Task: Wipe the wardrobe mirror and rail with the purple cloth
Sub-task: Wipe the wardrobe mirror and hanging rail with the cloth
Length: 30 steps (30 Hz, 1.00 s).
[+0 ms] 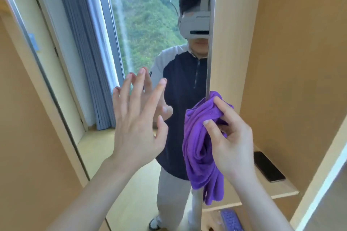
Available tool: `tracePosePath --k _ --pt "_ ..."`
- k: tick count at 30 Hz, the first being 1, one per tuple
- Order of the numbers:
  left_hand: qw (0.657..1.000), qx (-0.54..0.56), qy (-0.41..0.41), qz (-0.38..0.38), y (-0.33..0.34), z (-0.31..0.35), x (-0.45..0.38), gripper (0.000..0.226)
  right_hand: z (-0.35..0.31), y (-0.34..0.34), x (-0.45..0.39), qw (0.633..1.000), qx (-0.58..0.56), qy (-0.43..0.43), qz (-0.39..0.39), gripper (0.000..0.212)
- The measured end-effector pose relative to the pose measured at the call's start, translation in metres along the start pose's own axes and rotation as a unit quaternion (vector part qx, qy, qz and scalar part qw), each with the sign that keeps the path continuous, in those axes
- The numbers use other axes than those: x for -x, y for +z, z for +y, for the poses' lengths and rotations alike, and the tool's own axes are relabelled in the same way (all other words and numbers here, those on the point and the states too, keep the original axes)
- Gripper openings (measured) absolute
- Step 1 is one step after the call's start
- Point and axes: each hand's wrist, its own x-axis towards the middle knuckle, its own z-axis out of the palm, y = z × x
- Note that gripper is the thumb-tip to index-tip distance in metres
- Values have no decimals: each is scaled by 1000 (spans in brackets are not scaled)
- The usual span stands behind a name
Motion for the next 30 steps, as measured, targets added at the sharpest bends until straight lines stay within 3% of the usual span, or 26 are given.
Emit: tracePosePath --k 12,21,25,30 --pt "996 -67 52 36 -64 -14 -151 65 -118 -5 -138 986 16 -163 31 48" --pt "990 -116 63 48 -78 -26 -189 65 -203 -14 -226 968 53 -243 37 47" --pt "990 -116 69 50 -92 -34 -213 64 -235 -14 -247 952 117 -281 43 46" --pt "993 -84 34 75 -118 -45 -243 65 -266 -4 -261 912 254 -322 -15 39"
